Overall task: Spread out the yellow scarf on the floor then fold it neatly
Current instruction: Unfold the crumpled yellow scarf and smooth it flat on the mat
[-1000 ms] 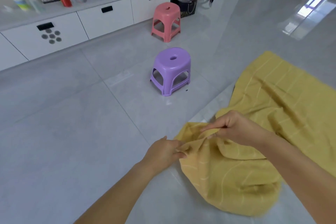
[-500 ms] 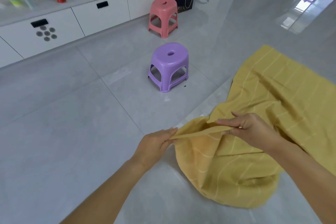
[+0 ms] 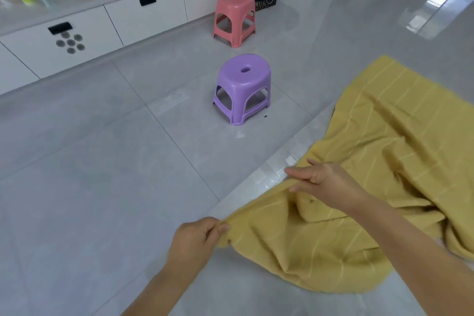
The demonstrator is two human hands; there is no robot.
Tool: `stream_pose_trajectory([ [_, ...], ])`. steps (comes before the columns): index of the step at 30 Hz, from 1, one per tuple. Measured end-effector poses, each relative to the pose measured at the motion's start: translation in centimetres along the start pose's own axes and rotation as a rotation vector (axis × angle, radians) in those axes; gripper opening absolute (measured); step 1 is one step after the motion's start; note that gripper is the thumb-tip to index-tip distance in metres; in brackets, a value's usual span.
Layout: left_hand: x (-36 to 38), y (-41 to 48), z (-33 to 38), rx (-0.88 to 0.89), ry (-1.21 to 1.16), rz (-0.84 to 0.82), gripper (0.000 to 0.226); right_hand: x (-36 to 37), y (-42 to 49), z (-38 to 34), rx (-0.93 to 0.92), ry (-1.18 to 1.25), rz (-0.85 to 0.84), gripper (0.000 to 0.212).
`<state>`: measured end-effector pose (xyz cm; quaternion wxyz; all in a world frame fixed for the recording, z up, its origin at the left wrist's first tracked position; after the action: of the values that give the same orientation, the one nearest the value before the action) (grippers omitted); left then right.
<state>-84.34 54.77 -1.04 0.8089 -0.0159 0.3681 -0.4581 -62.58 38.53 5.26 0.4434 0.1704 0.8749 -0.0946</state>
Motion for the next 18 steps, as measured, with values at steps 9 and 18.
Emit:
stream_pose_trajectory([
  [9,1.1,3.4,-12.3,-0.397,0.577,-0.037,0.020,8.9,-12.4,9.1,0.429,-0.039,-0.273,0.107],
  [18,16.5,-0.3,2.2,0.362,0.629,-0.305,0.084,13.7,-29.3,12.1,0.861,0.067,0.038,0.103],
])
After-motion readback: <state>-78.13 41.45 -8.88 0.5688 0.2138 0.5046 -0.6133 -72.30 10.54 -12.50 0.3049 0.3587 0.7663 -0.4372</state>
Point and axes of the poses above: each hand's wrist, its own y-axis towards the middle knuckle, its own x-axis out of the palm, z = x × y, the point moved 7 cm from there along y, towards the middle knuckle, and after that the axes turned 15 degrees about -x, right-handed, at the moved point
